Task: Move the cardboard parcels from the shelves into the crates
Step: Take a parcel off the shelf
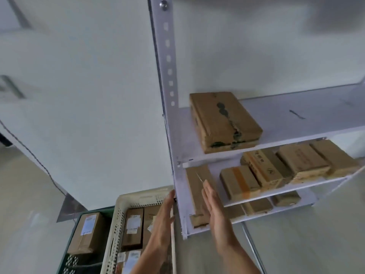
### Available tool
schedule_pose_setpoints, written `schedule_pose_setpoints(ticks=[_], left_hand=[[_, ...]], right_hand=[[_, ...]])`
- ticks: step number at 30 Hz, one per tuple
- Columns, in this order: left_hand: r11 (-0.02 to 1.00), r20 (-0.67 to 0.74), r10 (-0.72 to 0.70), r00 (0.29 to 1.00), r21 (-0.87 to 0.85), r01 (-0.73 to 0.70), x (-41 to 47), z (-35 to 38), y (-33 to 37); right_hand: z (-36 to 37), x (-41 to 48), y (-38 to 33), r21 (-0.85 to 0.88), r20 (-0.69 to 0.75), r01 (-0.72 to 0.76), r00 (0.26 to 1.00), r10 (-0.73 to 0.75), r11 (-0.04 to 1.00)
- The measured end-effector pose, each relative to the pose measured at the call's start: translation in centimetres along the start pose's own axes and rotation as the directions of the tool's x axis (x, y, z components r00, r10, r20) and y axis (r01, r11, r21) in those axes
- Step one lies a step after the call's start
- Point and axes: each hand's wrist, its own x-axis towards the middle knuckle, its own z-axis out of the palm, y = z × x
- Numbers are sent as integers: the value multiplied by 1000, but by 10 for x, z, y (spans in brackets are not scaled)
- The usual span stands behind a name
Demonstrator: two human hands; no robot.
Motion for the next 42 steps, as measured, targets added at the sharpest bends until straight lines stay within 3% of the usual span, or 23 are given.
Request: schedule_pose_setpoints(ticks=[7,14,17,21,25,29,39,42], left_hand=[[983,48,176,983,36,-178,-10,82,58],[946,-61,323,945,56,-320,53,111,135],[962,-145,266,953,98,-254,100,112,158],[993,-211,101,972,82,-86,162,114,184],[999,-141,-29,990,40,35,196,116,198],[999,-96,-42,994,21,44,208,117,201],[944,-219,254,942,-155,-290,199,118,235],[937,-221,250,943,-189,-293,193,121,225]], right_hand=[[-86,-6,-84,-33,-78,170,982,-173,985],[-140,50,-158,-20,-193,268,944,-266,963],[-153,94,-179,-74,-213,245,943,-255,967],[-161,162,-199,-190,-191,101,972,-137,977],[-161,218,-215,-266,-151,-78,988,39,961],[-154,242,-223,-295,-75,-171,985,156,940],[-150,240,-247,-110,-32,141,989,-145,984],[-154,234,-242,-89,-30,164,986,-167,982]])
